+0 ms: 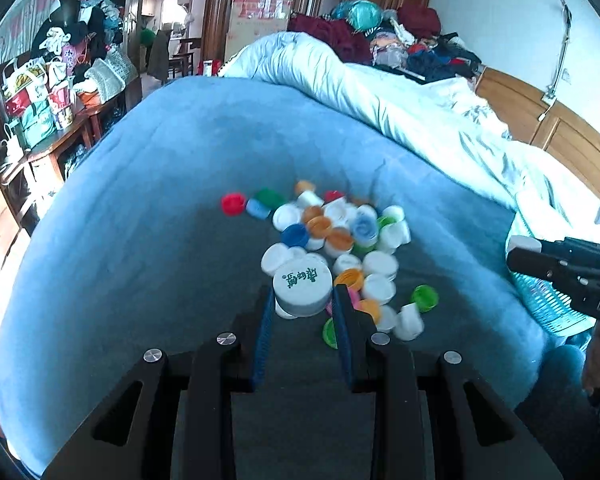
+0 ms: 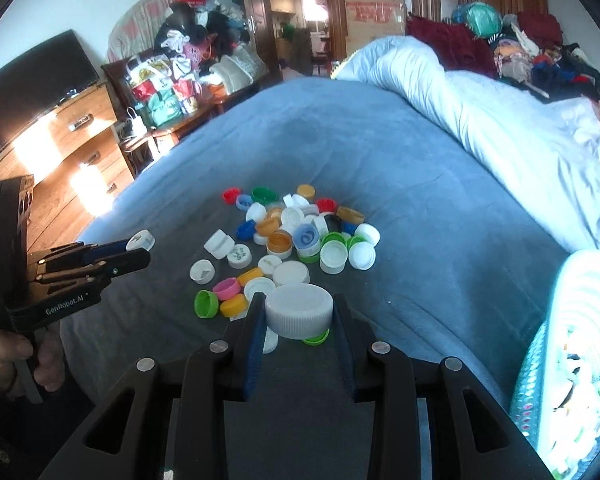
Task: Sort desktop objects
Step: 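Grasp the white cap with green print in the left gripper and lift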
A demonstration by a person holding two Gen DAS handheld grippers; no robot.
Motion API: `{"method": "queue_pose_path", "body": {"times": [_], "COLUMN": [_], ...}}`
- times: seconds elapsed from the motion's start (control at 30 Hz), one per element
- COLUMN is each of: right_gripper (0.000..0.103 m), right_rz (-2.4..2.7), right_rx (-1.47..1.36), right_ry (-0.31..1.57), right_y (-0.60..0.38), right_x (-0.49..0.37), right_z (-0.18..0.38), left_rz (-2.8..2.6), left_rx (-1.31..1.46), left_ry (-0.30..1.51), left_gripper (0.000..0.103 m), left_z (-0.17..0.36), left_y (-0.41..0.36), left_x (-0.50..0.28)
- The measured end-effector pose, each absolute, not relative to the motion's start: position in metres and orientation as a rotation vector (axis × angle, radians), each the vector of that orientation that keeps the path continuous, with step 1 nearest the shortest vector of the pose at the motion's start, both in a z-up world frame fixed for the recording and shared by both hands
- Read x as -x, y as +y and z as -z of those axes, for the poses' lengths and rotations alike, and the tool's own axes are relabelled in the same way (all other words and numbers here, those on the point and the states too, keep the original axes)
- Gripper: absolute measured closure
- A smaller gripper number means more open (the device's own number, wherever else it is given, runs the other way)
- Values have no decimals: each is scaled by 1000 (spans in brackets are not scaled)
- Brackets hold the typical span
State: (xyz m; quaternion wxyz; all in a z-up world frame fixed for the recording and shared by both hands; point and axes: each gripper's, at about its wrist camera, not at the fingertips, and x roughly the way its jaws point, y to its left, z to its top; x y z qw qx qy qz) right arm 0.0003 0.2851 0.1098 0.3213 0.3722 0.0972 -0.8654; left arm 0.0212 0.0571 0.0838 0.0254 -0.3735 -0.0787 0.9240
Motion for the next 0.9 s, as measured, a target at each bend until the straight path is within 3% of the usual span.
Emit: {"method": "queue_pose_path", "body": {"times": [0.23,0.67,0.9], "right_gripper": [69,69,69], "right_rz": [2315,2444,2508], "right_rx": [-924,-813,-801], "right_ry": [257,217,155], "right_y": [301,360,399], "right_x": [-11,-19,-17], "right_z": [-129,-164,-174], "left_rz": [-2902,-2947,-2912], "left_rx": [1140,1118,1091], "left_ry": [-197,116,140], "left_gripper": [79,79,79], "left_z": [-115,-149,-157], "left_y": [73,137,165], "left_x": [-24,-25,-23]}}
